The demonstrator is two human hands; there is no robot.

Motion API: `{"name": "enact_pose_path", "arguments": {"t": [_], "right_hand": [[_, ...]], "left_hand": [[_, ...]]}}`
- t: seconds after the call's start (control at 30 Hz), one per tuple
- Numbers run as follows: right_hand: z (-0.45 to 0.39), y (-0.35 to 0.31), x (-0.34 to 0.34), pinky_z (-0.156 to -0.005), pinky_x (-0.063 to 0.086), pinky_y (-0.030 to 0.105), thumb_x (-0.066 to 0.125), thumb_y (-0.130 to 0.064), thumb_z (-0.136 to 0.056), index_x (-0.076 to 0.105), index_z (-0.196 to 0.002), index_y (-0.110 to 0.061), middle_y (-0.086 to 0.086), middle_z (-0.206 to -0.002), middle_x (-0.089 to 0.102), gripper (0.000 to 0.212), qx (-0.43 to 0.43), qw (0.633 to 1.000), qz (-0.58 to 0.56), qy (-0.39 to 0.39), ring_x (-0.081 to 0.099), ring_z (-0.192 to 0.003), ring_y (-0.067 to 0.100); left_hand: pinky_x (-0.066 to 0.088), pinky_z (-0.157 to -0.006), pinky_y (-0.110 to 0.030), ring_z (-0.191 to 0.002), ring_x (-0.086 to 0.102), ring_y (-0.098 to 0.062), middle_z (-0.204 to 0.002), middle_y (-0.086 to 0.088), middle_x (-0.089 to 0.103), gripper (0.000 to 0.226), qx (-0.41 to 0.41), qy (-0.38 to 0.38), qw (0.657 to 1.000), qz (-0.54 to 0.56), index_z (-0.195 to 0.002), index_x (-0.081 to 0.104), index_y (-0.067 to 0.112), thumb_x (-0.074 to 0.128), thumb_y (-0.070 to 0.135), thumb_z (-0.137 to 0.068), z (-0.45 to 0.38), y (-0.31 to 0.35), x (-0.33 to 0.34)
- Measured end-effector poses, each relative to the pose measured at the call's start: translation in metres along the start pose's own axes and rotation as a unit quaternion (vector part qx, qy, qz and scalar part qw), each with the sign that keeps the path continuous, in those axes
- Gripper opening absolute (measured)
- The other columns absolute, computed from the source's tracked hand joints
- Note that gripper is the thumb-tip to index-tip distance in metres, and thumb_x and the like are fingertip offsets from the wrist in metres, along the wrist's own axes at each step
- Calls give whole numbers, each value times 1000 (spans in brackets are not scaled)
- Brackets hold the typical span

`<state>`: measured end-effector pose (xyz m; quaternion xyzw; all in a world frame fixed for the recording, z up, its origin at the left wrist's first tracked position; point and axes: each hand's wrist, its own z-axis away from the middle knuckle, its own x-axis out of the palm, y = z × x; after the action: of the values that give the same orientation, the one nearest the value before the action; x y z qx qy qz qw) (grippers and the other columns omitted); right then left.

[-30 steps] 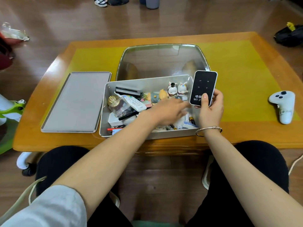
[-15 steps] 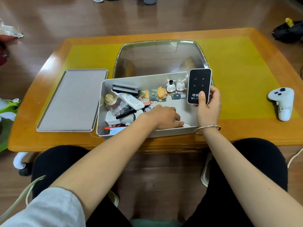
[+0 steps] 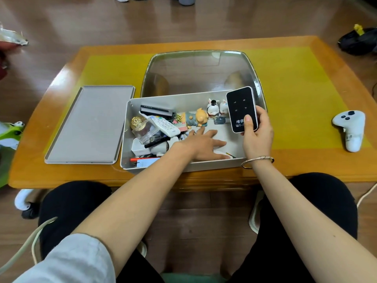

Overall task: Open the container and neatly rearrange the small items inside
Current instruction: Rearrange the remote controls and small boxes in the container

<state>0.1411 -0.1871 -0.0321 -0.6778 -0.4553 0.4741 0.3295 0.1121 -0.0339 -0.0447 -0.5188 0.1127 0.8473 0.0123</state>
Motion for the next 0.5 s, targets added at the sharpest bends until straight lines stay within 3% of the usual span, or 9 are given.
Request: {"name": "enact_pose_path", "arguments": {"t": [0.1,0.23,0.3,0.43,0.5], "right_hand": [[0,-1,0,-88,49,46,48,-14,-96,52,-125,-4,11,-117,60,31,0,1000,13,-6,57,-106,25],[0,-2,0,-86,51,35,53,-15,-93,56,-120,-6,5,-109,63,28,6,1000,-5,-4,60,-101,22],[0,-2,0,-81,52,27,57,-15,-91,58,-117,-8,0,-102,63,27,18,1000,-20,-10,62,-97,19],[-7,1,-2,-76,55,38,63,-14,-87,62,-112,-9,4,-99,66,25,41,998,-29,-44,62,-87,17],[-14,1,-4,-75,55,35,66,-13,-85,64,-111,-10,3,-97,67,26,41,996,-12,-74,62,-83,14]], "left_hand": [[24,-110,-52,-141,20,-33,-157,-2,20,65,-3,-1,1000,-23,-143,36,42,34,73,-87,5,-6,-4],[35,-104,-46,-131,37,-28,-147,-2,38,53,9,-6,1000,-8,-137,48,39,44,63,-90,14,-17,-7],[34,-103,-46,-130,37,-26,-144,-2,41,51,5,-1,1000,6,-136,48,41,43,62,-90,18,-20,-5],[27,-106,-48,-134,32,-25,-145,-1,41,49,-3,16,1000,15,-135,48,43,39,64,-92,20,-20,1],[26,-105,-47,-135,31,-23,-145,0,41,49,-3,23,999,23,-135,48,42,39,63,-92,20,-20,4]]}}
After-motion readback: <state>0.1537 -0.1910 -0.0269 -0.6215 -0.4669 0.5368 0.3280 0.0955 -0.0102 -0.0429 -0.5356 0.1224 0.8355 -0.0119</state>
